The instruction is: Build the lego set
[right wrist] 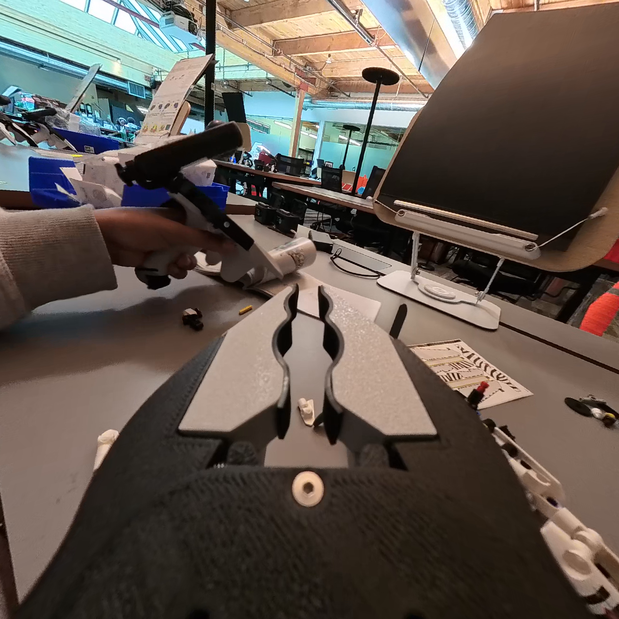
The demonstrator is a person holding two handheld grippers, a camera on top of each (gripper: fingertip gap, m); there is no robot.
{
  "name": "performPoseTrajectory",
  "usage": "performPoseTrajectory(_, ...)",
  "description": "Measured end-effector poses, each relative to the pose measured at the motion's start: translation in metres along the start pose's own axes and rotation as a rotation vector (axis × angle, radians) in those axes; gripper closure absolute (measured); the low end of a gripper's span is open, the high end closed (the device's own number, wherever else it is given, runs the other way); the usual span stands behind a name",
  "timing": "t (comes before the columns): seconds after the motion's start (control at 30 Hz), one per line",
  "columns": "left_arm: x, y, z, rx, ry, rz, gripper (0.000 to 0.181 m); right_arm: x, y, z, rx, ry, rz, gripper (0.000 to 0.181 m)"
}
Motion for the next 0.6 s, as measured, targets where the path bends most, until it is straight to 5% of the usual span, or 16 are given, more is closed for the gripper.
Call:
performPoseTrajectory(0.2, -0.023, -0.004, 0.016, -0.027, -0.064, -0.035, 0.109, 0.002, 0.001, 0.001, -0.004, 0.0, 0.0, 0.172)
performPoseTrajectory(0.43, -0.035, 0.003, 0.024, -0.164, -0.163, -0.017, 0.175, 0.003, 0.0, 0.001, -0.005, 0.001, 0.002, 0.172)
performPoseTrajectory(0.6, -0.042, 0.006, 0.028, -0.225, -0.194, -0.056, 0.171, 0.004, 0.0, 0.002, -0.004, 0.0, 0.004, 0.172)
Point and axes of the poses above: each gripper's, where its closed fingertips meet, y back along the fingers, z out of its top, x = y × z across the jaws, the point moved 4 cm from there along y, back along the fingers, and after that the axes turned 14 degrees about x, right-handed, at the moved point
